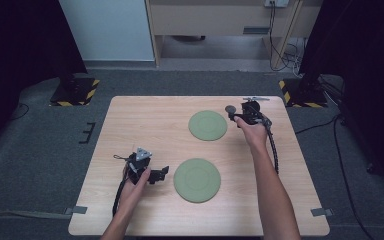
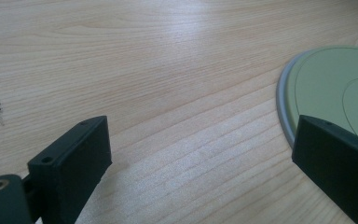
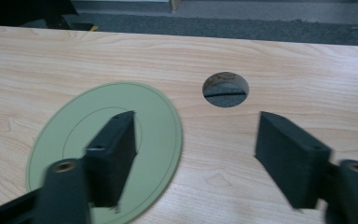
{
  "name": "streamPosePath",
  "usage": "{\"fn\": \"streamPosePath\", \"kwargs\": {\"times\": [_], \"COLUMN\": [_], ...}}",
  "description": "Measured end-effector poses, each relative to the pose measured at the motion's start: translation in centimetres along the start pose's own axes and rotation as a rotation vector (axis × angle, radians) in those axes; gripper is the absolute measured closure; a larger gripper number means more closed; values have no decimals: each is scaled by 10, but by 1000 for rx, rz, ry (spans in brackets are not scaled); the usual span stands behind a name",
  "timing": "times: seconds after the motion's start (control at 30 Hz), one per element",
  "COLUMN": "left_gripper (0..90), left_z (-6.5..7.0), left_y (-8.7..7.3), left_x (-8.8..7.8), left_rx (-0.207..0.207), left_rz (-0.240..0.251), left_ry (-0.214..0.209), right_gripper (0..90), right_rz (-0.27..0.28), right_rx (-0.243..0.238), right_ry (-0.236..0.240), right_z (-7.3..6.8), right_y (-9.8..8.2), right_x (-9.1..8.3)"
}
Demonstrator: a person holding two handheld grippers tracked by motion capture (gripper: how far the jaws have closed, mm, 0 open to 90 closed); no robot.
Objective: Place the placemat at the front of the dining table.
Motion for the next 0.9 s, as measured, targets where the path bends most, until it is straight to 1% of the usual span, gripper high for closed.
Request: {"fn": "streamPosePath", "kwargs": {"times": [0.1, 0.2, 0.5, 0.6, 0.67, 0.77, 0.9], "left_gripper": [37, 37, 35, 36, 36, 36, 36], "left_z": [-1, -2, -4, -6, -6, -6, -4], "left_y": [0, 0, 0, 1, 1, 0, 2], "left_x": [0, -1, -2, -3, -3, -3, -3], "left_rx": [3, 2, 3, -7, -5, -2, 1], "left_rz": [-3, -8, -14, -9, -10, -15, -13], "left_ry": [2, 8, 18, 21, 22, 24, 24], "right_gripper": [160, 105, 83, 76, 76, 74, 65], "right_rz": [-8, -12, 6, 8, 10, 16, 14], "right_rx": [5, -1, -18, -20, -27, -25, -35], "right_ry": [-3, -16, -7, -3, -3, 6, 24], "right_z": [1, 1, 7, 10, 12, 13, 13], "right_y": [0, 0, -8, -12, -16, -21, -29], "right_x": [-5, -14, -40, -48, -53, -60, -67]}}
Point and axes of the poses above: each handheld gripper's, and its own axes: x roughly forward along the jaws, y roughly out of its top, z roughly to its right, the point moved 3 cm from there along x, roughly forward along the jaws, and after that the axes turned 2 degrees about z, right-handed, at the moved point
